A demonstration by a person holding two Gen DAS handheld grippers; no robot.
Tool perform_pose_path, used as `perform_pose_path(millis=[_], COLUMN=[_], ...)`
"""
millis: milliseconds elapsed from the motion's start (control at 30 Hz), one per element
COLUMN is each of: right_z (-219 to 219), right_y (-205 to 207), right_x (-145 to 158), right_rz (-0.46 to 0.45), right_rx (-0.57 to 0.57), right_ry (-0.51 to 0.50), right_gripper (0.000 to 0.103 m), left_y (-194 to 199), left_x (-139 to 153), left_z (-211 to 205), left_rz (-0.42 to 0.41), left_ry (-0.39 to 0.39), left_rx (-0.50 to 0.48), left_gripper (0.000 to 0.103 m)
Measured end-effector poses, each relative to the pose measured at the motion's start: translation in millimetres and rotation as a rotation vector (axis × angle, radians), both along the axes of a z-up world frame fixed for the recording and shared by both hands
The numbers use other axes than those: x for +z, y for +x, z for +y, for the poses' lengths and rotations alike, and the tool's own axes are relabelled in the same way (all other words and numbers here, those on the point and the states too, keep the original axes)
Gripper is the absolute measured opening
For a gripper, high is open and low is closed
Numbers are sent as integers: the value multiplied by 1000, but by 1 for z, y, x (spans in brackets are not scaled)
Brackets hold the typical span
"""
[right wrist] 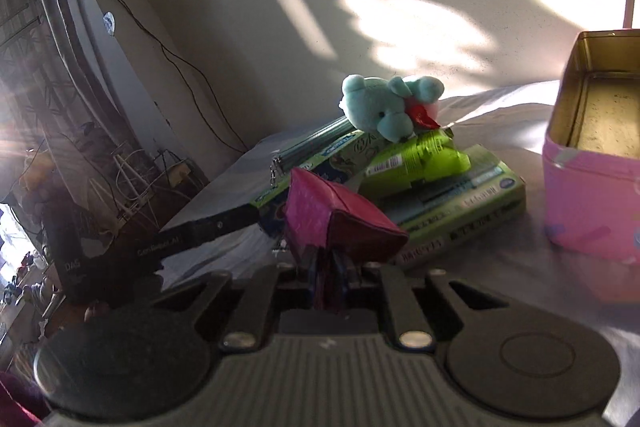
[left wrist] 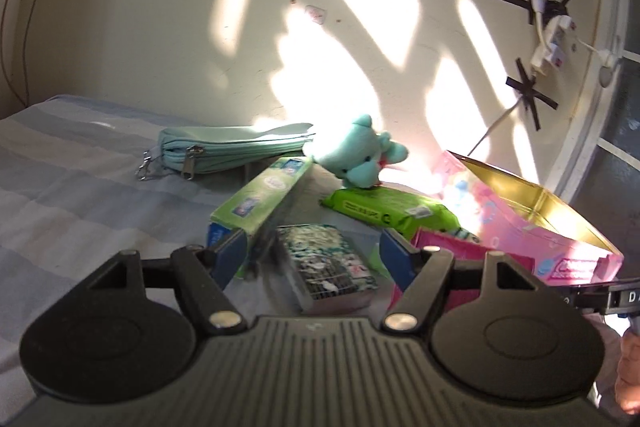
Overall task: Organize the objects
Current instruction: 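Carry the magenta pouch with the right gripper and release it into the tin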
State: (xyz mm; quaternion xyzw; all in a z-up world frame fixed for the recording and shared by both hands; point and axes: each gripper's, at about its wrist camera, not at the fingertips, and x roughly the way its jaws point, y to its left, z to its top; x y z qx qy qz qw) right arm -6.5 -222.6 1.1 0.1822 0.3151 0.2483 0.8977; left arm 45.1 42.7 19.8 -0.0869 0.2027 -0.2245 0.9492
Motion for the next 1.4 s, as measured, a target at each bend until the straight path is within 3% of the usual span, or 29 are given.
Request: perform_pose_path(millis=[167, 300, 467, 567, 600, 667, 733, 867, 1000, 1067, 1267, 1400], right_z=[-38, -61, -66, -63, -61, -58, -55, -70, -95, -111, -176, -201], right_y=[-57, -78, -77, -70, -67, -60, -61, -72, -80, -78, -62, -52], right_x=[-8, -6, -10, -17, -20, -24, -21, 6, 38, 44, 37, 20], right_rz=[-1, -29, -39, -29, -22, -18, -50, -202, -384, -416, -362, -290], right_rx=[-143, -235, -203, -171, -162, -137, -141, -190, -338, -425, -625, -680], right_ry=[-48, -50, -14, 7, 11, 25, -1, -58, -209, -260, -318, -332], right_gripper=[13, 15, 16, 19, 20, 19, 18, 18, 18, 18, 23, 26], left_y=[-21, -30, -30, -23, -21, -14, -17, -19, -8, -5, 19, 27], left_x=[5, 3, -4, -12, -14, -20, -14, 20, 54, 60, 47, 29], left_z=[-48, -81, -100, -101, -102, -108, -114, -139, -203, -235, -335, -361], left_rz=[-23, 31, 125, 204, 229, 284, 270, 154, 44, -14, 22, 73], left_ry=[52, 59, 56, 41, 33, 29, 48, 60, 94, 117, 173, 202], left_rx=[-261, -380, -441, -444, -453, -458, -443, -485, -539, -566, -660, -642], left_gripper=[72, 72, 67, 59, 50, 47, 47, 47, 48, 49, 50, 49])
